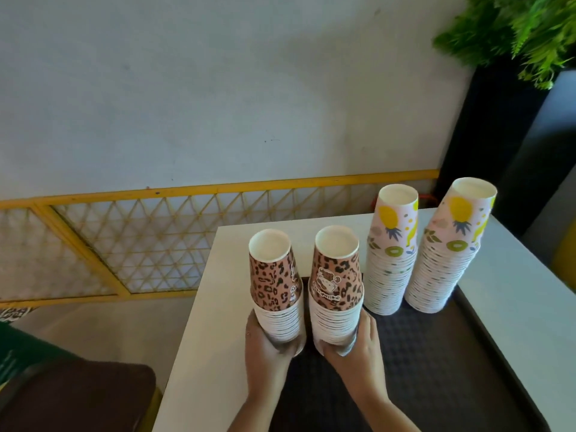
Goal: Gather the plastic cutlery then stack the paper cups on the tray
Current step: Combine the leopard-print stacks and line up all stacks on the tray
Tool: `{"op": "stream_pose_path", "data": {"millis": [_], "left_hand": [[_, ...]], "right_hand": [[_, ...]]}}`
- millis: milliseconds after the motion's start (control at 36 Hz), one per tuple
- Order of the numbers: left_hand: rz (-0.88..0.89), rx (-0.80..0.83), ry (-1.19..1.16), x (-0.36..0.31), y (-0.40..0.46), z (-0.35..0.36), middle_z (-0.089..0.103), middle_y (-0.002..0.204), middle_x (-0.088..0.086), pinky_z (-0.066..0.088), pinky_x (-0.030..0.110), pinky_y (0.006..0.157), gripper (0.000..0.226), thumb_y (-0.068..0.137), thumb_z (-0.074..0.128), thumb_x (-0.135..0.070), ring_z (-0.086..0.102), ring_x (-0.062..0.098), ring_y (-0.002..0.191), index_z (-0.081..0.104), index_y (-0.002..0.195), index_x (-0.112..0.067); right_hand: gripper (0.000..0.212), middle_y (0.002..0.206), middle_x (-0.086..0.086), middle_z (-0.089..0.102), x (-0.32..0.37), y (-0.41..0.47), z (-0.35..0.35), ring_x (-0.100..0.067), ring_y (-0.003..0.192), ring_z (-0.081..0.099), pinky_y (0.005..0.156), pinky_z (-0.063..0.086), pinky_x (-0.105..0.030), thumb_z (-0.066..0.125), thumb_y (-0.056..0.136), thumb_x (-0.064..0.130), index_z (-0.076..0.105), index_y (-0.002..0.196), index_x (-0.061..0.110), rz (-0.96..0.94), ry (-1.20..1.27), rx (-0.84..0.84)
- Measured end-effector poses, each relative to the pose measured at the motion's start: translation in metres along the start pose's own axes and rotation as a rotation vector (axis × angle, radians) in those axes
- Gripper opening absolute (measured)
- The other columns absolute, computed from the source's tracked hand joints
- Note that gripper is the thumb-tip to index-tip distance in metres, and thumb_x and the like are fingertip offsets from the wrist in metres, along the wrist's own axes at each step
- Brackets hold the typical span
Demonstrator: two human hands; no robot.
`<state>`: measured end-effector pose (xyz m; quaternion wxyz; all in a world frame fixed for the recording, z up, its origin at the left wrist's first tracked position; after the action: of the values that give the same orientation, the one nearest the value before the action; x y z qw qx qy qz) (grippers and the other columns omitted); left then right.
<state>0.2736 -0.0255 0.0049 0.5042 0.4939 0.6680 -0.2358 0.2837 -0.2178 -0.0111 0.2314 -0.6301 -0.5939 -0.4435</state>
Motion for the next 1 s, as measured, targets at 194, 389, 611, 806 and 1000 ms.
{"op": "stream_pose_path", "data": {"millis": [194, 389, 611, 806, 1000], "left_hand": [[0.004, 0.037, 0.065, 0.012, 0.033, 0.015, 0.062, 0.114, 0.005, 0.043, 0.019, 0.079, 0.082, 0.053, 0.089, -0.016, 0.06, 0.02, 0.103, 0.048, 0.123, -0.008], [0.033, 0.036, 0.071, 0.008, 0.054, 0.022, 0.06, 0.12, 0.006, 0.044, 0.02, 0.084, 0.082, 0.057, 0.088, -0.015, 0.058, 0.02, 0.109, 0.045, 0.127, -0.006], [0.048, 0.02, 0.09, 0.014, 0.063, 0.028, 0.058, 0.123, 0.008, 0.052, 0.032, 0.092, 0.083, 0.059, 0.087, -0.015, 0.056, 0.023, 0.114, 0.044, 0.129, -0.005], [0.072, 0.01, 0.075, 0.012, 0.064, 0.029, 0.057, 0.123, 0.006, 0.042, 0.011, 0.086, 0.082, 0.06, 0.086, -0.015, 0.055, 0.018, 0.114, 0.044, 0.129, -0.005], [0.085, 0.006, 0.083, 0.012, 0.063, 0.03, 0.057, 0.124, 0.008, 0.041, 0.012, 0.085, 0.081, 0.061, 0.086, -0.015, 0.054, 0.018, 0.114, 0.044, 0.129, -0.004]], "right_hand": [[0.087, 0.129, -0.004, 0.049, 0.0, 0.028, 0.007, -0.022, 0.118, 0.05, 0.086, 0.047, -0.034, 0.082, 0.062, 0.022, 0.036, 0.135, 0.014, 0.088, 0.004, -0.019], [0.087, 0.138, -0.007, 0.046, -0.006, 0.042, 0.016, -0.027, 0.119, 0.051, 0.085, 0.047, -0.033, 0.078, 0.069, 0.019, 0.027, 0.139, 0.015, 0.124, 0.032, -0.022], [0.095, 0.146, -0.007, 0.036, -0.019, 0.041, 0.028, -0.026, 0.128, 0.044, 0.096, 0.047, -0.043, 0.08, 0.069, 0.024, 0.021, 0.144, 0.014, 0.125, -0.076, 0.043], [0.08, 0.147, -0.007, 0.035, -0.023, 0.044, 0.03, -0.026, 0.128, 0.045, 0.097, 0.045, -0.038, 0.069, 0.08, 0.024, 0.023, 0.144, 0.013, 0.146, -0.177, 0.08], [0.076, 0.149, -0.007, 0.033, -0.022, 0.044, 0.03, -0.029, 0.124, 0.049, 0.094, 0.046, -0.04, 0.065, 0.083, 0.023, 0.022, 0.145, 0.013, 0.156, -0.223, 0.094]]}}
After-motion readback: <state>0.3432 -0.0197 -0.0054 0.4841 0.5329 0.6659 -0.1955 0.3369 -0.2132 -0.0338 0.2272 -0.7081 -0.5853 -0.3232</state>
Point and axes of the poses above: each hand's wrist, its own y-axis towards the middle knuckle, its own z-axis out of the palm, x = y × z, the point moved 7 cm from there along y, towards the middle knuckle
